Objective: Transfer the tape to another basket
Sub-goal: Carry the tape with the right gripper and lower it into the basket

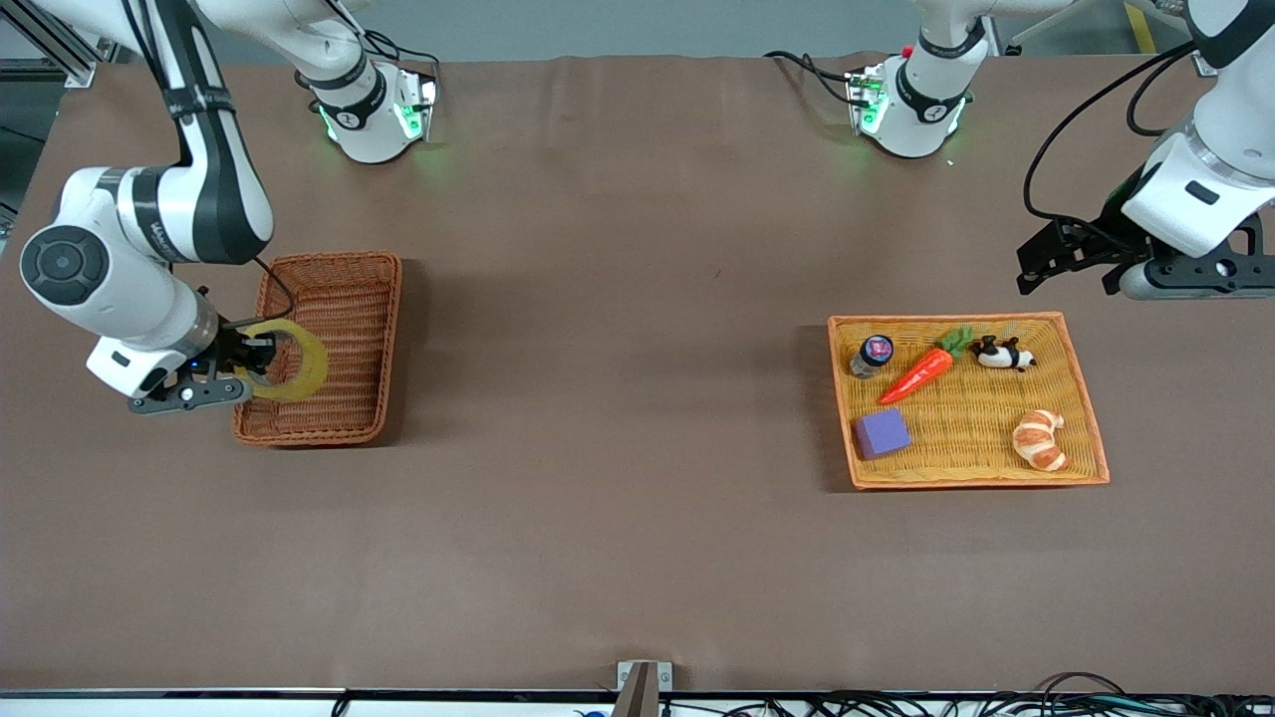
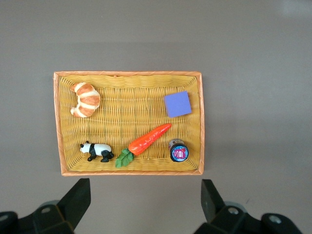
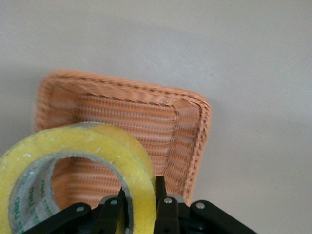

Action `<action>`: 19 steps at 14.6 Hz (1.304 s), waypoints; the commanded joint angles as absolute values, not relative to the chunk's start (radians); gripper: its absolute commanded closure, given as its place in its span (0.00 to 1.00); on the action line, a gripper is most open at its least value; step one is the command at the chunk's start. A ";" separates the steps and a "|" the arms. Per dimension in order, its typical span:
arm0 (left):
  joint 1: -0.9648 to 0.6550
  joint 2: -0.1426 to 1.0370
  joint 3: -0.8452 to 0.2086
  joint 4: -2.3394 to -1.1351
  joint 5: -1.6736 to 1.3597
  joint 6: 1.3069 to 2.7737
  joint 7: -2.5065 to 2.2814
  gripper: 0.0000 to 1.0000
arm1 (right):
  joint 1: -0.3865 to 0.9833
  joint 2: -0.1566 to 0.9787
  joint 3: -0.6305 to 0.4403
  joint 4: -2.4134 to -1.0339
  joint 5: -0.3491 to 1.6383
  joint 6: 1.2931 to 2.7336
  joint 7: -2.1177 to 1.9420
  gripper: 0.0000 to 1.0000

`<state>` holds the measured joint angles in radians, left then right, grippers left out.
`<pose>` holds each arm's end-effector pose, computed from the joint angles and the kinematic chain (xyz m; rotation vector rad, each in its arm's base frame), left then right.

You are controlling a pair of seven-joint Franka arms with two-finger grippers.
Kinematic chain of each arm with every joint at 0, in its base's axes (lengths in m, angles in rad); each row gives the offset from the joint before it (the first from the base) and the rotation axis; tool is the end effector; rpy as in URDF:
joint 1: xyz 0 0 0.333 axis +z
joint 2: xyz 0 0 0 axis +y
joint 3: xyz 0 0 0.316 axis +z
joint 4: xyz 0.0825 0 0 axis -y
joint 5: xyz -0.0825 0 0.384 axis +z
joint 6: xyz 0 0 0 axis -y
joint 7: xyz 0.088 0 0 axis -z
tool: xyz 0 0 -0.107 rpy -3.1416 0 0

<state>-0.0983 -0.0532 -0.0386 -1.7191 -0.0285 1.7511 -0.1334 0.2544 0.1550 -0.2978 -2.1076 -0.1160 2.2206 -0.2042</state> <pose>0.5469 -0.0784 0.5995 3.1016 0.0006 0.1255 0.5616 -0.0257 0.3445 2.9889 0.3533 -0.0802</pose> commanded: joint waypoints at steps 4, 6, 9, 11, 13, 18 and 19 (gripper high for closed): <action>-0.094 -0.052 -0.046 -1.704 0.008 1.749 -0.112 0.00 | 0.273 0.058 -0.362 -2.451 -0.097 2.567 -0.291 0.99; -0.094 -0.045 -0.046 -1.703 0.021 1.755 -0.109 0.00 | 0.275 0.067 -0.360 -2.511 -0.095 2.670 -0.288 0.98; -0.091 -0.038 -0.046 -1.700 0.018 1.787 -0.089 0.00 | 0.301 0.106 -0.357 -2.531 -0.095 2.706 -0.284 0.92; -0.092 -0.031 -0.046 -1.692 0.011 1.789 -0.071 0.00 | 0.302 0.136 -0.356 -2.531 -0.095 2.741 -0.282 0.87; -0.092 -0.032 -0.045 -1.690 0.011 1.786 -0.072 0.00 | 0.304 0.187 -0.353 -2.531 -0.095 2.810 -0.275 0.85; -0.092 0.009 -0.041 -1.632 0.021 1.779 -0.075 0.00 | 0.293 0.134 -0.353 -2.511 -0.095 2.803 -0.270 0.00; -0.094 0.009 -0.041 -1.634 0.021 1.778 -0.081 0.00 | 0.291 0.092 -0.353 -2.493 -0.097 2.748 -0.250 0.00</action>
<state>-0.0976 -0.0115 -0.0386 -1.6702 0.0056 1.7880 -0.0851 0.2982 0.1941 -0.3543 -2.5000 -0.1129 2.8205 -0.2644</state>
